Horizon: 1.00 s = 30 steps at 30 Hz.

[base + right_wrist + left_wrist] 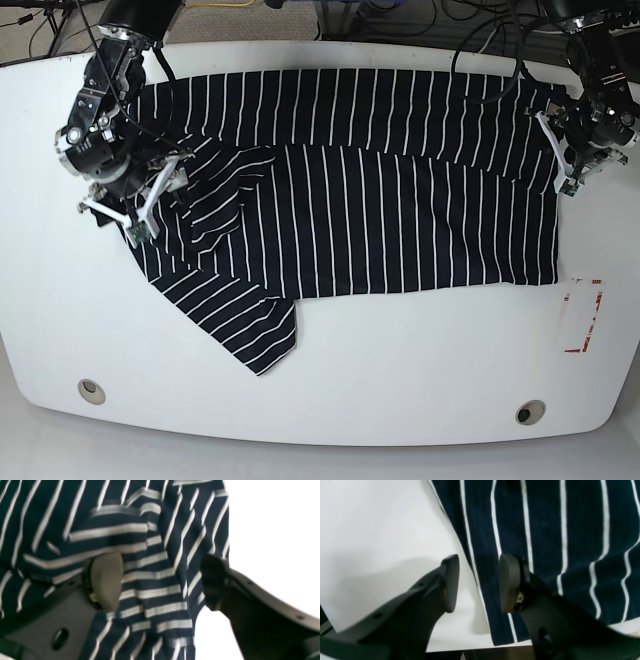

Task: Layout the t-shirt on the table in an organized manner, then fold the t-shirt properly
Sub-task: 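Pull the flap toward the shirt edge with the right gripper and release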

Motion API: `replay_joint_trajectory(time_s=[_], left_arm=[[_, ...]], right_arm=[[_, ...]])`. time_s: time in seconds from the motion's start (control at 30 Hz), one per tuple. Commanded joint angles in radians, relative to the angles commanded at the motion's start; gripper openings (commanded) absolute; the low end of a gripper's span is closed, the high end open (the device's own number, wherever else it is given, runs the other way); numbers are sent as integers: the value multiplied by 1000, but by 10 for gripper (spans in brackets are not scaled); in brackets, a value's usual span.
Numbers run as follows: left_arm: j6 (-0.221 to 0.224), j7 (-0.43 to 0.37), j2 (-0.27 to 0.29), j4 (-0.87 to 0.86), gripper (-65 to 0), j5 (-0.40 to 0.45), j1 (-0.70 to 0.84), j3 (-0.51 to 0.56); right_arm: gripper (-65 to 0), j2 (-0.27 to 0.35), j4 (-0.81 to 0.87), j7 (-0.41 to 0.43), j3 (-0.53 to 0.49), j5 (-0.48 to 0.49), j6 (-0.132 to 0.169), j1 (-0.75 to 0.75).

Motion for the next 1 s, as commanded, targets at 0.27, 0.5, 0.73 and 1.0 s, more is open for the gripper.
replay_joint_trajectory(time_s=[0.27,0.5,0.73,1.0], left_arm=[[0,0,2,0,-404,-3,0,0],[0,0,3,0,-404,-3,0,0],[0,-2,14,0,-404,-2,0,0],[0,2,17,8,-404,-6,5,28]], right_arm=[[-211,-21,-3,-28,219,11,0,-107],[-211,-28,-5,-28,328,11,0,-175],[-211,-31,-12,-28,344,11,0,-239],[-211,-26,-89,21,345,2,0,-265]])
